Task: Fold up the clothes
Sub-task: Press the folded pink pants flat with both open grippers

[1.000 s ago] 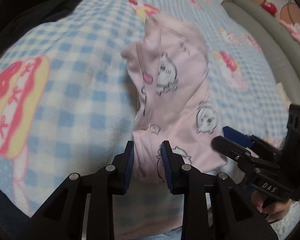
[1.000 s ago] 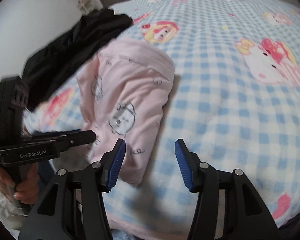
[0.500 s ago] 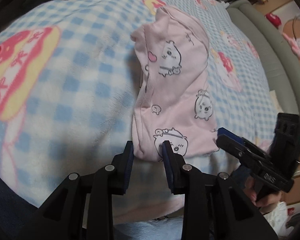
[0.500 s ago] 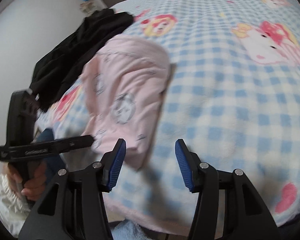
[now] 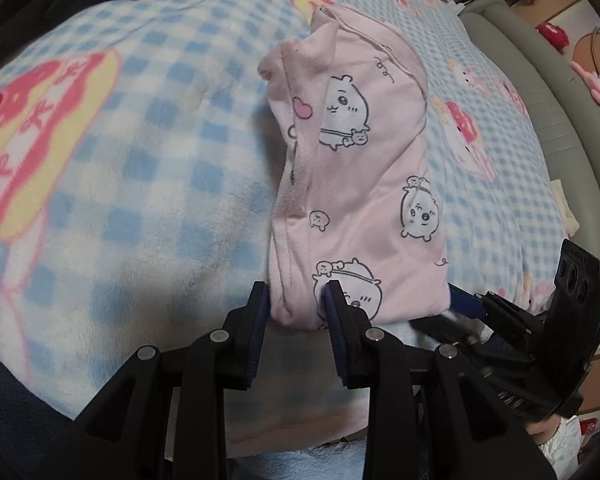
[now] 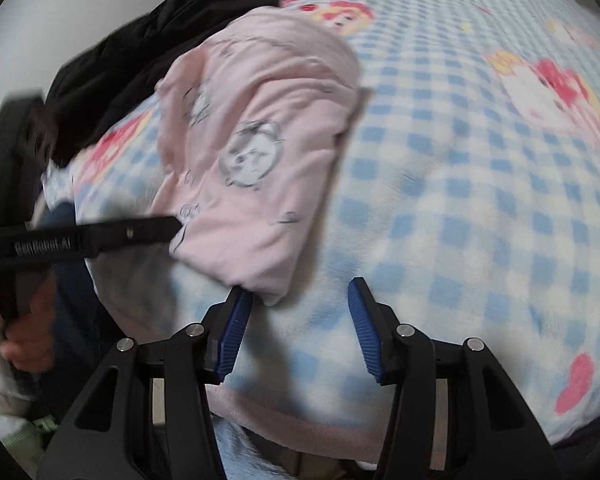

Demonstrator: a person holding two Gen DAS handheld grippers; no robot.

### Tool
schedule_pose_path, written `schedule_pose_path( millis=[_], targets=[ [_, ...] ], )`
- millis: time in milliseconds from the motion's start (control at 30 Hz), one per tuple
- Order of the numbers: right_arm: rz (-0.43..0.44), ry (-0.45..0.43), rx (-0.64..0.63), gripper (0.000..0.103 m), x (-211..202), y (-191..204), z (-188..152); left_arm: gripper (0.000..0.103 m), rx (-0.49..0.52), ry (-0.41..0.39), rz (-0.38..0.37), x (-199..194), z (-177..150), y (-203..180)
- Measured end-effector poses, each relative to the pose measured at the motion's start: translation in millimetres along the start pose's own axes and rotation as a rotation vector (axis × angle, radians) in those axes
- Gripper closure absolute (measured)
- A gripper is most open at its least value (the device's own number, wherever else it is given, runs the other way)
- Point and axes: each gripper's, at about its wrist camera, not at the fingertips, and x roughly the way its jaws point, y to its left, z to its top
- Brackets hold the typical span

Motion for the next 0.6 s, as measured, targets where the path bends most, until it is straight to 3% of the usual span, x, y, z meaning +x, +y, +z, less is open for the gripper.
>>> schedule_pose_path(
  millis=[133,233,367,433,500,600],
  targets=[
    [-0.024,-0.052,0.057,0.053,-11.5,-10.4,0.0,0.071,0.009,0.000,0.010,1.9,-0.5,-2.0],
    [-0.064,-0.034,0.056,0.053,-10.4,-13.3,-2.6,0.071,0.015,-0.005,0.041,3.5,0.8,-5.0],
    [-0.053,0.007,0.060,0.052,-14.5,-21.0,-5.5,0.071,-0.030,-0.011,0.021,-3.2,1.7,7.1],
    [-0.046,0.016,-0.011,0.051,-24.1,-16.5,-3.0,0.073,-0.042,-0.018,0.007,-6.9,-0.2,10.0],
    [-0.074,-0.027,-0.108,0.049,-43.9,-10.0,2.4,0.072,-0.077,0.005,-0.074,-5.8,-2.8,14.0],
    [0.008,-0.087,-0.057,0.044,-60.3,-16.6,15.2,0.068,-0.133,0.042,-0.171,2.1,-5.8,17.3]
  ],
)
